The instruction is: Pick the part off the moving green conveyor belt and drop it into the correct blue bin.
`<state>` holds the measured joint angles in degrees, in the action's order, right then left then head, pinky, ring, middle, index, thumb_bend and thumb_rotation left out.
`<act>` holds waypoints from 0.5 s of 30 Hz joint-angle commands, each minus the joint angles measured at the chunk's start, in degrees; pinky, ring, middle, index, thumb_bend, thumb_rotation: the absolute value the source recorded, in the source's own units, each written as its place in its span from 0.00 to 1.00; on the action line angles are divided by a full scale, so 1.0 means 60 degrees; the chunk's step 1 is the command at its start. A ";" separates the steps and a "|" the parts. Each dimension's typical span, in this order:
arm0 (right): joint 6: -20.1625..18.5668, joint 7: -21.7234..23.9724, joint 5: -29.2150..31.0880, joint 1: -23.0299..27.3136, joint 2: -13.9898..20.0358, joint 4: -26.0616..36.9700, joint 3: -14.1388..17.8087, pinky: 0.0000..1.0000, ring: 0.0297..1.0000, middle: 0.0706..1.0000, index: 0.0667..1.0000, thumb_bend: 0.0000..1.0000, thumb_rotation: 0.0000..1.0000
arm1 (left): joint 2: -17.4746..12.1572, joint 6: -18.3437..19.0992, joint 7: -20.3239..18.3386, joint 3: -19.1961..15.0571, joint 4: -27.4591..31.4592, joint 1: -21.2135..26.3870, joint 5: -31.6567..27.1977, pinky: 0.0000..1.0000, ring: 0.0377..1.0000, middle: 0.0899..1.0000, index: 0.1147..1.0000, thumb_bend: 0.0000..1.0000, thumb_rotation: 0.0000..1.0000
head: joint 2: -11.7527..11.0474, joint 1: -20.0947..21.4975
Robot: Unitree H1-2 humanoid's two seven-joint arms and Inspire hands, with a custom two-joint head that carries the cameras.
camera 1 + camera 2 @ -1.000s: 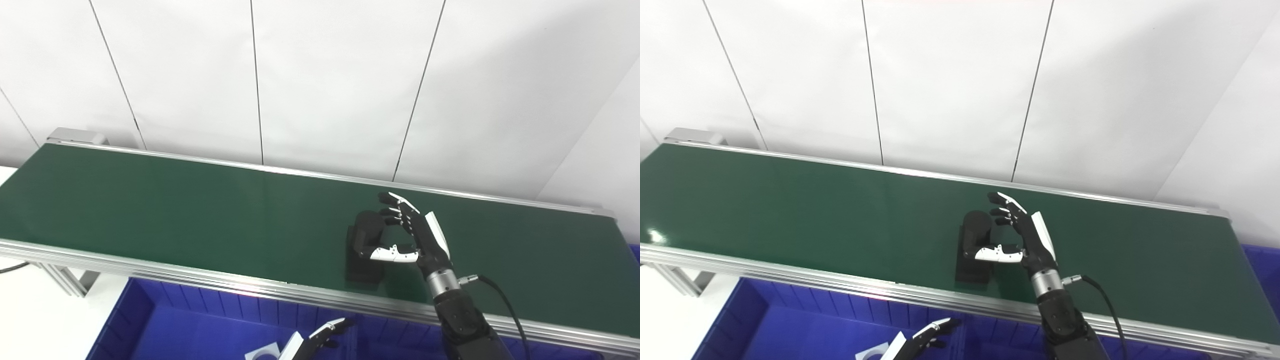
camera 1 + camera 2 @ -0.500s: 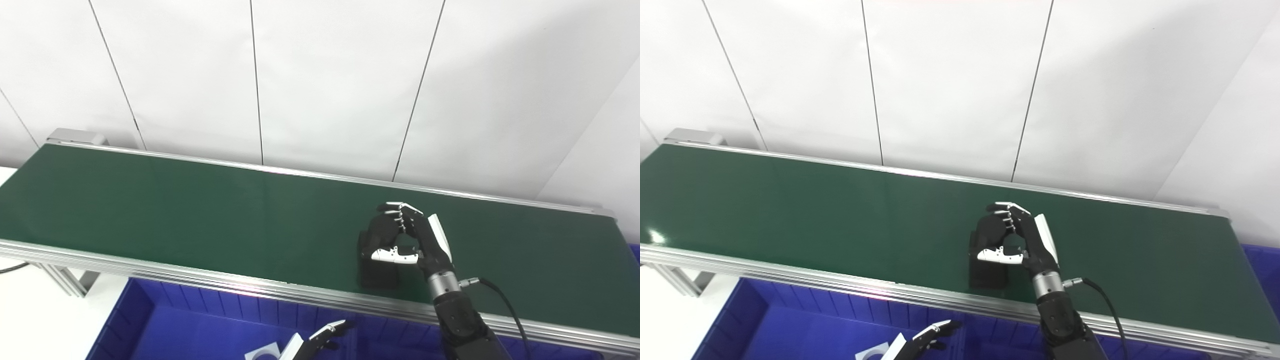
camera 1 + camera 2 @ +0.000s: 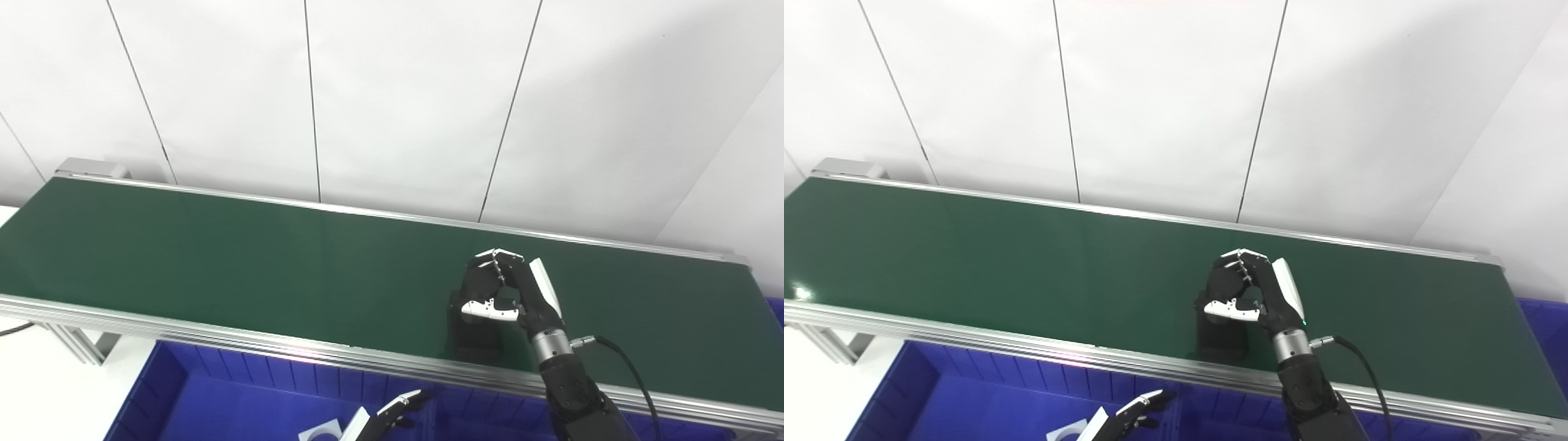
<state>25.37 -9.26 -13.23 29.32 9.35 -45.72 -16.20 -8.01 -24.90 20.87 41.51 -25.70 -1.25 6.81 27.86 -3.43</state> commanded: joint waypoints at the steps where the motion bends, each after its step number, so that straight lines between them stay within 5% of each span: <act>1: 0.0254 0.0228 -0.0040 0.0100 0.0007 0.0257 -0.0138 0.32 0.37 0.44 0.51 0.51 0.00 | 0.0025 -0.0337 -0.0029 -0.0075 0.0282 0.0065 0.0096 0.77 0.86 0.87 0.82 0.92 0.88 | 0.0090 0.0114; 15: 0.0222 0.0744 -0.0254 -0.0976 0.0445 0.3538 0.0367 0.31 0.36 0.43 0.51 0.51 0.00 | 0.0033 -0.0337 -0.0650 -0.0445 0.0835 -0.0126 -0.0160 0.85 0.91 0.92 0.87 0.89 0.93 | 0.0934 0.2096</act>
<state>25.08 -4.56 -14.99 22.29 11.31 -27.91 -15.24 -7.95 -24.90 17.70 39.19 -22.57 -2.01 6.04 33.22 8.69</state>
